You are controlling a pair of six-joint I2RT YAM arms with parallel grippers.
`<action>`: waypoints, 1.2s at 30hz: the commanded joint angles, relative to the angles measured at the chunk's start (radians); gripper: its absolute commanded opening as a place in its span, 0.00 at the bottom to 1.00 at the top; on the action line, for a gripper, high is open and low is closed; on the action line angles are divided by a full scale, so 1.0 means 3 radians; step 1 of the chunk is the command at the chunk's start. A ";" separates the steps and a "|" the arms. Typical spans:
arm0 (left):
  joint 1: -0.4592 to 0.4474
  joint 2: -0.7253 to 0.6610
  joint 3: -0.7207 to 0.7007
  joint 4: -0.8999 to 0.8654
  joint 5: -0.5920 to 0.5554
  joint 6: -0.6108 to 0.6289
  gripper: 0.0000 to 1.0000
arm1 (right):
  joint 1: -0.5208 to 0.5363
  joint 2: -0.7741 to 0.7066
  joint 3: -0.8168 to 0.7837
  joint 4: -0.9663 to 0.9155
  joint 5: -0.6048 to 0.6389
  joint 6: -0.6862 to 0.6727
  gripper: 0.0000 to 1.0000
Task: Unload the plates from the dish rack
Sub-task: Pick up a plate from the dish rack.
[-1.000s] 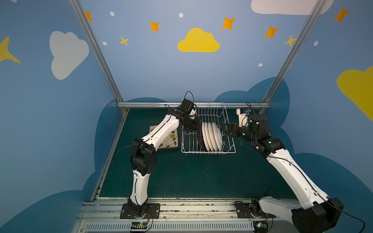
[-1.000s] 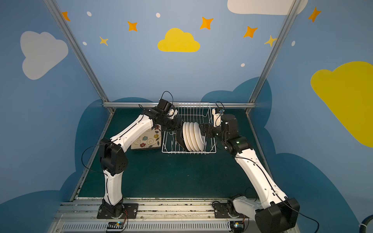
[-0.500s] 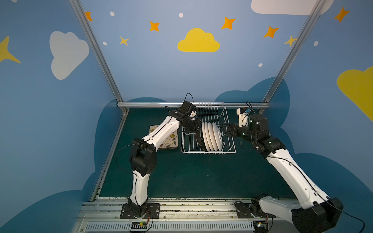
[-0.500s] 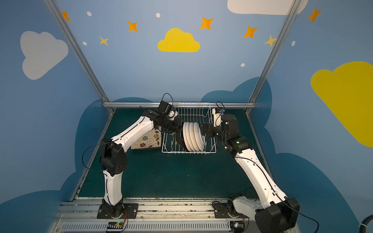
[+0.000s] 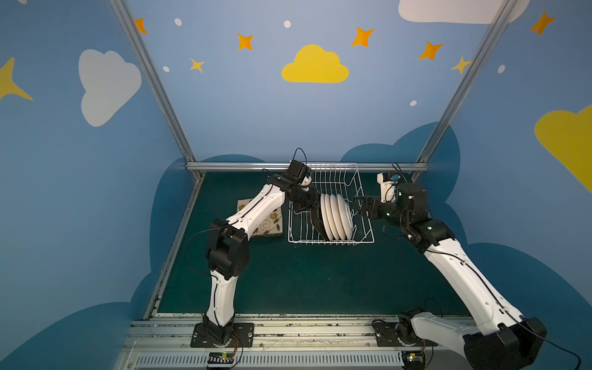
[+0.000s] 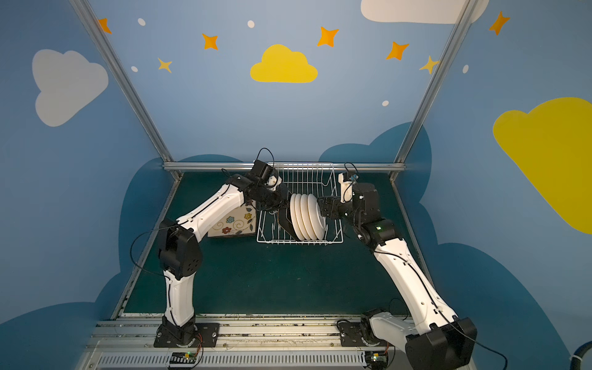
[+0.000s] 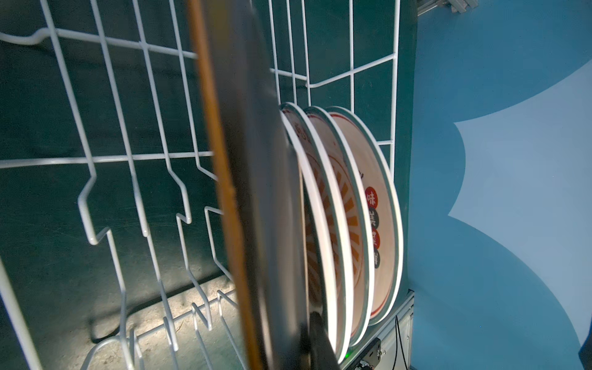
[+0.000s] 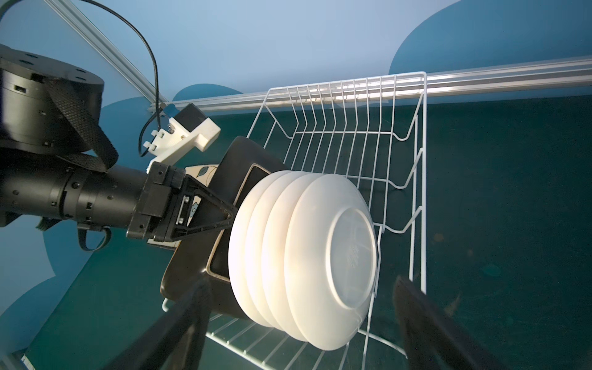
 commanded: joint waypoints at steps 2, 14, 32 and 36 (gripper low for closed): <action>0.0013 0.0014 0.0153 -0.0279 0.0063 0.0189 0.03 | -0.0006 -0.0080 -0.0031 0.0047 0.0020 0.0007 0.89; 0.0031 -0.0074 0.0275 -0.0176 0.0157 0.0135 0.03 | -0.0016 -0.0019 0.0081 0.0039 0.0026 -0.0064 0.89; 0.0118 -0.0256 0.0144 0.0061 0.0304 -0.0003 0.03 | -0.0013 0.0036 0.0018 0.0128 -0.0057 0.0100 0.89; 0.0146 -0.0317 0.0097 0.0154 0.0329 -0.0064 0.03 | -0.0014 0.0038 -0.0015 0.0155 -0.0062 0.0139 0.89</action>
